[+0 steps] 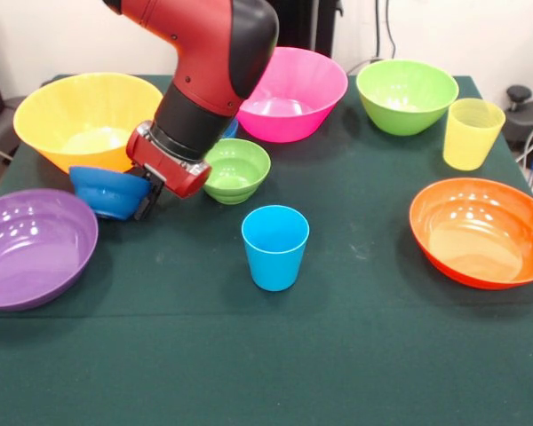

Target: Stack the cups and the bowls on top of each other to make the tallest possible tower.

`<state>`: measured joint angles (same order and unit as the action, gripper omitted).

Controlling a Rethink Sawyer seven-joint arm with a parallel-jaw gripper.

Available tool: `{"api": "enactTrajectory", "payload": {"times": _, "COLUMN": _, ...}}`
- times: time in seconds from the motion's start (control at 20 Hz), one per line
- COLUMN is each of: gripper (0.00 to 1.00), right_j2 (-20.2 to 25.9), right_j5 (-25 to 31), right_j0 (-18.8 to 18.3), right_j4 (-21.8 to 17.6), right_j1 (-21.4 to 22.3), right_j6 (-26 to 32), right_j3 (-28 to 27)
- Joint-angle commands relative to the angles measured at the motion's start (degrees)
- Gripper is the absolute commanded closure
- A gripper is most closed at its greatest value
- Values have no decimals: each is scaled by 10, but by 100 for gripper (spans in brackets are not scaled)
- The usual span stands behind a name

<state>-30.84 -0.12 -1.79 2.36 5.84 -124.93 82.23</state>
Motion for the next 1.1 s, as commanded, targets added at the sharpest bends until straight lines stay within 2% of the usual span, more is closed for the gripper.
{"api": "enactTrajectory", "payload": {"times": 0.05, "gripper": 100, "right_j2": 48, "right_j5": 7, "right_j0": 14, "right_j4": 23, "right_j1": -17, "right_j6": -78, "right_j3": -11}}
{"api": "enactTrajectory", "payload": {"times": 0.75, "gripper": 100, "right_j2": 64, "right_j5": 50, "right_j0": 4, "right_j4": 36, "right_j1": -10, "right_j6": -67, "right_j3": -15}}
{"api": "enactTrajectory", "payload": {"times": 0.95, "gripper": 100, "right_j2": 94, "right_j5": 77, "right_j0": -12, "right_j4": 33, "right_j1": 6, "right_j6": -54, "right_j3": -17}}
{"api": "enactTrajectory", "payload": {"times": 1.1, "gripper": 100, "right_j2": 122, "right_j5": 125, "right_j0": -26, "right_j4": 37, "right_j1": 26, "right_j6": -43, "right_j3": -21}}
